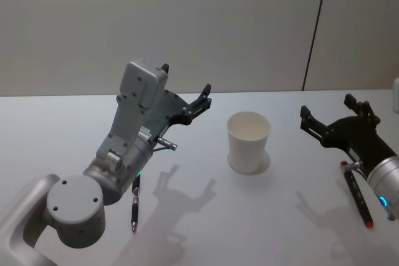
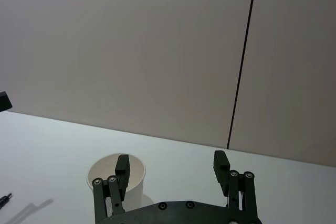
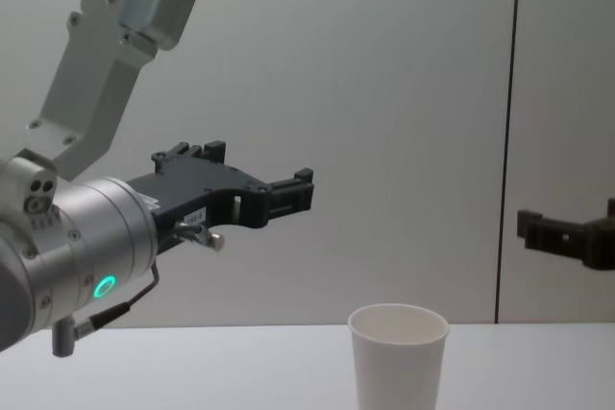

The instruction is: Place the pen into the pen holder.

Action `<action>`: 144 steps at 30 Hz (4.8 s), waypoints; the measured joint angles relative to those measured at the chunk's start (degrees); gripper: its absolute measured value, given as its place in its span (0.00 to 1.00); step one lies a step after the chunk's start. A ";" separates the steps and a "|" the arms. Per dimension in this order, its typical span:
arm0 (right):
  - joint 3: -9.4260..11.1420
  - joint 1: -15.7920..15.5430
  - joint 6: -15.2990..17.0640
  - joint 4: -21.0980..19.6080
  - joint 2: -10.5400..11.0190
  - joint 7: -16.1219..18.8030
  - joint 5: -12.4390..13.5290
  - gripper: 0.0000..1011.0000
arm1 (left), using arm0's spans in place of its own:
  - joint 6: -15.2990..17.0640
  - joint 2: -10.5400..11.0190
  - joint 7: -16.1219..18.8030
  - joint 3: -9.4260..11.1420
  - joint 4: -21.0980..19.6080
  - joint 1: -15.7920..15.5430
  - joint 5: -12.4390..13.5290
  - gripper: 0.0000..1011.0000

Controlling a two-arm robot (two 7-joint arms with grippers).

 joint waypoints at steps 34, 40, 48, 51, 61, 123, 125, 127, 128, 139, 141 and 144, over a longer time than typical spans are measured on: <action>2.45 4.57 20.97 2.66 -1.83 -4.31 3.81 0.99 | 0.00 0.00 0.00 0.00 0.00 0.00 0.00 0.99; 2.98 5.37 24.14 4.16 -2.08 -4.99 4.47 0.99 | 0.00 0.00 0.00 0.00 0.00 0.00 0.00 0.99; 3.24 6.35 26.94 6.04 -2.57 -5.63 4.74 0.99 | 0.00 0.00 0.00 0.00 0.00 0.00 0.00 0.99; 3.28 6.90 27.99 6.96 -2.88 -5.87 4.68 0.99 | 0.00 0.00 0.00 0.00 0.00 0.00 0.00 0.99; 3.18 9.26 30.84 10.99 -4.22 -7.09 3.39 0.99 | 0.00 0.00 0.00 0.00 0.00 0.00 0.00 0.99; 4.48 17.83 35.01 27.15 -8.54 -7.32 0.08 0.50 | 0.00 0.00 0.00 0.00 0.00 0.00 0.00 0.99; 4.50 17.96 34.88 27.65 -8.61 -7.31 -0.17 0.46 | 0.00 0.00 0.00 0.00 0.00 0.00 0.00 0.99; 4.51 18.10 34.71 28.35 -8.70 -7.30 -0.44 0.40 | 0.00 0.00 0.00 0.00 0.00 0.00 0.00 0.99; 4.51 18.14 34.66 28.53 -8.72 -7.30 -0.52 0.35 | 0.00 0.00 0.00 0.00 0.00 0.00 0.00 0.99; 4.70 18.64 33.92 30.45 -9.04 -7.17 -1.34 0.18 | 0.00 0.00 0.00 0.00 0.00 0.00 0.00 0.99; 4.74 18.65 33.86 30.58 -9.06 -7.09 -1.40 0.18 | 0.00 0.00 0.00 0.00 0.00 0.00 0.00 0.99; 4.81 18.65 33.73 30.69 -9.11 -7.01 -1.47 0.18 | 0.00 0.00 0.00 0.00 0.00 0.00 0.00 0.99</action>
